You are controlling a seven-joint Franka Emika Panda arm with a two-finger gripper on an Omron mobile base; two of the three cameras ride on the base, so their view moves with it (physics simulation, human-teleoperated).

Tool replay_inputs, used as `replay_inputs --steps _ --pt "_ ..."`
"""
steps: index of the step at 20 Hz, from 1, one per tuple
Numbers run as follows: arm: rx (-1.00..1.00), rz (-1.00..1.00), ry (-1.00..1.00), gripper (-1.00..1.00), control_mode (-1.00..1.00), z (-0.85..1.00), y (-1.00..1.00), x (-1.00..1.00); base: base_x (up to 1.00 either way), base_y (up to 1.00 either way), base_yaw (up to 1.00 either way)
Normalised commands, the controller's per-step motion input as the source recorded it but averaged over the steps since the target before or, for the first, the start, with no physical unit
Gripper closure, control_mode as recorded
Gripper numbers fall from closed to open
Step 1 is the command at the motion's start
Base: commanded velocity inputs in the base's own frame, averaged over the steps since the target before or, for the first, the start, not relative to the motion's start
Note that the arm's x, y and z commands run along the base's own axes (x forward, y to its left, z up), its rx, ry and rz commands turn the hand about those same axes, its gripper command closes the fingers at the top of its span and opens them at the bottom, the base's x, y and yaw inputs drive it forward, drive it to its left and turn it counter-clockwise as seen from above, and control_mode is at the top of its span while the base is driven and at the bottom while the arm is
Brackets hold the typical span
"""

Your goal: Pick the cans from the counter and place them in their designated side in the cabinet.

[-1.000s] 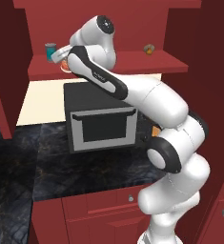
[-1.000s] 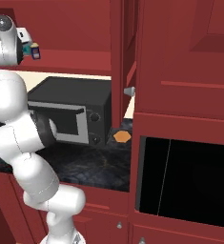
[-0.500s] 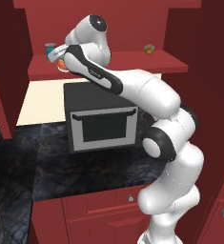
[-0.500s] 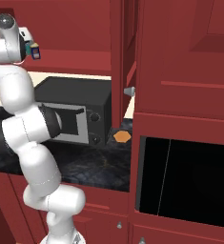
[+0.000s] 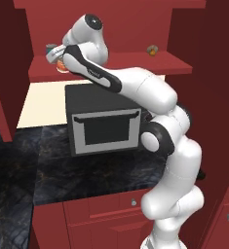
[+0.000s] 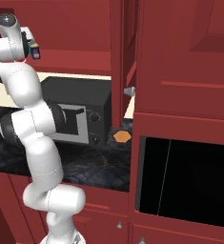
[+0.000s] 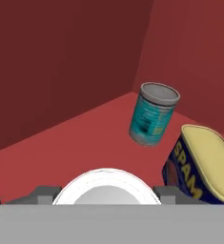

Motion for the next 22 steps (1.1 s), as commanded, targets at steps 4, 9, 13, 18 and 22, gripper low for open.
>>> replay_inputs --steps 4,9,13,18,22 --pt "-0.02 0.00 0.00 -1.00 -1.00 0.00 0.00 0.20 0.00 0.00 0.00" --pt "-0.01 0.00 0.00 -1.00 -1.00 0.00 0.00 0.19 0.00 0.00 0.00" --pt "0.00 0.00 0.00 -1.00 -1.00 0.01 0.00 0.11 0.00 0.00 0.00" --pt "0.00 0.00 -0.05 -1.00 -1.00 0.01 0.00 -0.21 0.00 0.00 0.00" --pt "0.02 0.01 -0.11 -1.00 -1.00 -0.03 -0.07 -0.49 0.00 0.00 0.00"
